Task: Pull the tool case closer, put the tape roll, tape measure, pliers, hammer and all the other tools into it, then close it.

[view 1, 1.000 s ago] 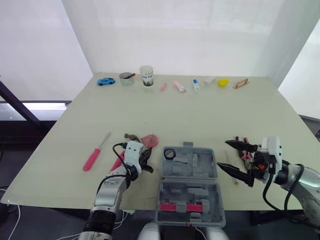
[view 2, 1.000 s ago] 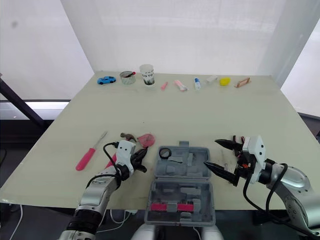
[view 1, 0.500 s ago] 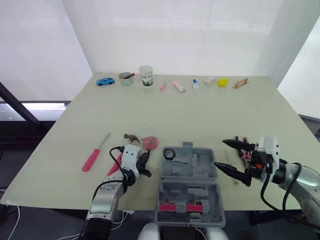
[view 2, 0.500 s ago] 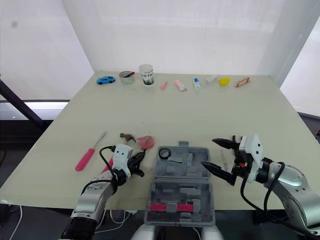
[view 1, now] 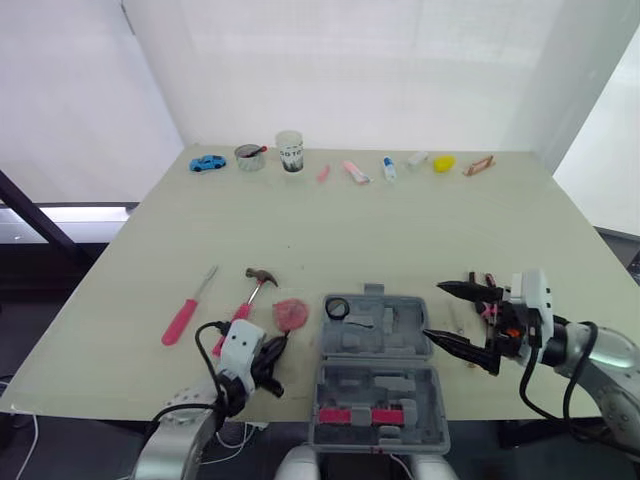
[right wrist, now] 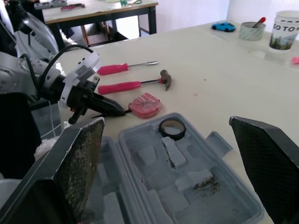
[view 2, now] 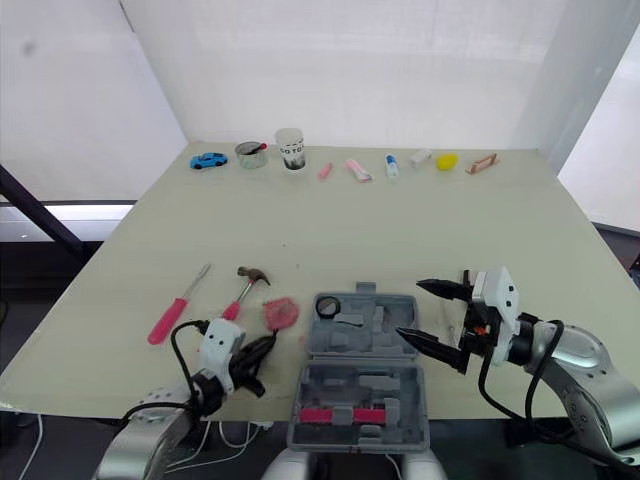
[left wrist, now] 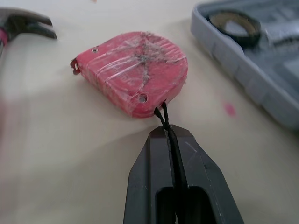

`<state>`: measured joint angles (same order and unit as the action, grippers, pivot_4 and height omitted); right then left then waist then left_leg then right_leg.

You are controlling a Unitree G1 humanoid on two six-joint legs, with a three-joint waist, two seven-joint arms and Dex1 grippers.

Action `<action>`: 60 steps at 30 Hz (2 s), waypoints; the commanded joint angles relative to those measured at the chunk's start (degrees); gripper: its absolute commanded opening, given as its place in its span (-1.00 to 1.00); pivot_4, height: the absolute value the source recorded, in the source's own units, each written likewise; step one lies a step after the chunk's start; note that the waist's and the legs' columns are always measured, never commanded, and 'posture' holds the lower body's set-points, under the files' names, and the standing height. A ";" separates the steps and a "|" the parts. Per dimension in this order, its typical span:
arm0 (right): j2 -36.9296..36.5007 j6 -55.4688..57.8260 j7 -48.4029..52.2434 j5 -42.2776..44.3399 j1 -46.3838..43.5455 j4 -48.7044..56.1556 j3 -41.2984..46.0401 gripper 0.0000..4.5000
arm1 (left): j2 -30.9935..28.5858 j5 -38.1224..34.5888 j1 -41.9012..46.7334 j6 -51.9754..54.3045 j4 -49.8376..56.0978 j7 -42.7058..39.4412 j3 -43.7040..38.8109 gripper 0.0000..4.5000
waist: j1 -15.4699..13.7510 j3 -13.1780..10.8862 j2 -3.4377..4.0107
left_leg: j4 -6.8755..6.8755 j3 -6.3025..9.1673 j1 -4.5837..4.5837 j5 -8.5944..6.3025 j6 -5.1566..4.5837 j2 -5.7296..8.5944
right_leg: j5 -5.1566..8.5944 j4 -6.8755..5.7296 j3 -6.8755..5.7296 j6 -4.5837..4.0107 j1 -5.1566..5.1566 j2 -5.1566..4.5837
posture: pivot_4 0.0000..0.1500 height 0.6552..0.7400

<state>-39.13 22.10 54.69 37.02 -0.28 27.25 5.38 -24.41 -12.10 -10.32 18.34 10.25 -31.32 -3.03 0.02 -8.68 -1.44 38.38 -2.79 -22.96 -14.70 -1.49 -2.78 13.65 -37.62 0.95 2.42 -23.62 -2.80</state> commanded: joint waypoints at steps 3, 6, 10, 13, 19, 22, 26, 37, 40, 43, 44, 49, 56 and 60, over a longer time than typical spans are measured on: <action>-1.54 -0.53 3.53 0.94 -1.07 1.98 -0.33 1.00 | -3.32 -3.28 -5.44 2.24 9.52 -2.81 -2.38 -0.98 | 0.11 -0.05 0.02 | 0.00 -0.04 0.00 0.00 0.00 -0.20 | 0.01 0.03 0.01 0.00 -0.02 -0.01 | 1.00 1.00; -2.35 -0.84 5.26 0.33 -1.57 1.65 -1.36 1.00 | -4.25 -4.56 -8.31 3.40 12.69 -3.27 -3.19 -0.98 | 0.37 -0.08 0.00 | -0.02 -0.09 -0.01 -0.01 0.00 -0.24 | 0.01 0.07 0.02 -0.01 -0.03 -0.01 | 1.00 1.00; -2.39 -1.81 6.47 -0.77 -1.58 0.88 -2.32 1.00 | -5.43 -5.72 -12.82 4.83 17.40 -3.63 -4.42 -0.98 | 0.41 -0.14 -0.07 | -0.02 -0.07 -0.01 -0.01 0.00 -0.27 | 0.04 0.07 -0.01 -0.05 -0.05 0.01 | 1.00 1.00; -1.92 -2.50 6.82 -1.42 -1.61 0.30 -2.68 1.00 | -5.97 -6.13 -15.31 5.43 19.37 -3.75 -4.92 -0.98 | 0.44 -0.17 -0.05 | -0.03 -0.09 -0.01 -0.01 0.01 -0.28 | 0.05 0.09 0.00 -0.06 -0.06 -0.01 | 1.00 1.00; -1.07 -4.43 7.50 -2.51 -0.76 -0.67 -3.13 1.00 | -6.52 -5.37 -18.28 4.94 20.30 -3.47 -4.97 -0.98 | 0.43 -0.21 -0.08 | -0.03 -0.09 -0.01 -0.01 0.01 -0.28 | 0.06 0.10 -0.01 -0.06 -0.06 -0.01 | 1.00 1.00; -0.86 -5.18 7.84 -2.91 -0.38 -1.12 -3.22 1.00 | -6.81 -4.74 -19.02 3.79 19.37 -4.03 -4.19 -0.98 | 0.41 -0.22 -0.08 | -0.03 -0.09 -0.01 -0.02 0.01 -0.28 | 0.06 0.11 -0.02 -0.06 -0.07 -0.02 | 1.00 1.00; -0.81 -6.13 8.27 -3.25 0.28 -1.41 -3.23 1.00 | -6.30 -6.27 -20.10 4.04 19.36 -4.57 -4.86 -0.98 | 0.44 -0.25 -0.08 | -0.04 -0.09 -0.01 -0.02 0.01 -0.29 | 0.07 0.12 -0.02 -0.07 -0.08 -0.02 | 1.00 1.00; -0.64 -8.04 8.78 -4.56 0.11 -2.85 -3.76 1.00 | -10.89 -11.31 -22.02 2.53 19.51 -13.23 -8.16 0.81 | 0.45 -0.33 -0.05 | -0.05 -0.10 -0.02 -0.02 0.02 -0.30 | 0.08 0.14 -0.05 -0.08 -0.16 -0.06 | 1.00 1.00; -0.50 -8.27 8.69 -4.72 0.07 -2.99 -3.80 1.00 | -12.60 -11.54 -21.70 0.24 19.04 -16.20 -8.98 0.99 | 0.44 -0.36 -0.04 | -0.07 -0.11 -0.04 -0.02 0.02 -0.30 | 0.08 0.16 -0.07 -0.09 -0.19 -0.08 | 1.00 1.00; -0.40 -8.42 8.60 -4.81 0.02 -3.09 -3.83 1.00 | -14.81 -10.44 -18.80 -1.79 16.62 -18.16 -9.68 0.99 | 0.36 -0.38 -0.01 | -0.07 -0.11 -0.05 -0.02 0.02 -0.30 | 0.08 0.18 -0.08 -0.09 -0.19 -0.10 | 1.00 1.00; -0.35 -8.42 8.58 -4.83 -0.02 -3.12 -3.84 1.00 | -15.35 -10.26 -17.97 -2.28 15.96 -18.66 -9.71 0.99 | 0.32 -0.38 -0.01 | -0.07 -0.11 -0.05 -0.02 0.02 -0.30 | 0.08 0.18 -0.09 -0.09 -0.19 -0.10 | 1.00 1.00; -0.16 -8.48 8.46 -5.01 0.01 -3.03 -3.74 1.00 | -20.11 -6.55 -12.32 -5.54 11.76 -22.06 -7.69 0.99 | 0.34 -0.40 0.01 | -0.08 -0.12 -0.06 -0.02 0.02 -0.30 | 0.08 0.19 -0.10 -0.10 -0.19 -0.09 | 1.00 1.00; 0.67 -8.61 7.43 -5.59 -0.19 -2.70 -3.93 1.00 | -22.09 -4.89 -1.71 -2.69 6.41 -23.52 -2.58 0.99 | 0.22 -0.44 0.04 | -0.12 -0.17 -0.09 -0.02 0.02 -0.29 | 0.07 0.21 -0.08 -0.10 -0.16 -0.07 | 1.00 1.00; 0.93 -8.51 7.09 -5.76 -0.15 -2.41 -3.91 1.00 | -21.42 -3.42 2.52 -3.75 2.16 -24.61 0.82 0.99 | 0.36 -0.45 0.03 | -0.14 -0.19 -0.08 -0.02 0.01 -0.29 | 0.07 0.20 -0.07 -0.10 -0.17 -0.01 | 1.00 1.00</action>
<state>-38.23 14.62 61.93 30.80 -0.22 23.53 0.85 -45.94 -16.32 -8.62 15.60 13.28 -55.31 -2.89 0.38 -9.13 -1.41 38.24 -2.96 -23.05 -14.72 -1.47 -3.07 13.72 -37.42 0.88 2.32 -23.78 -2.79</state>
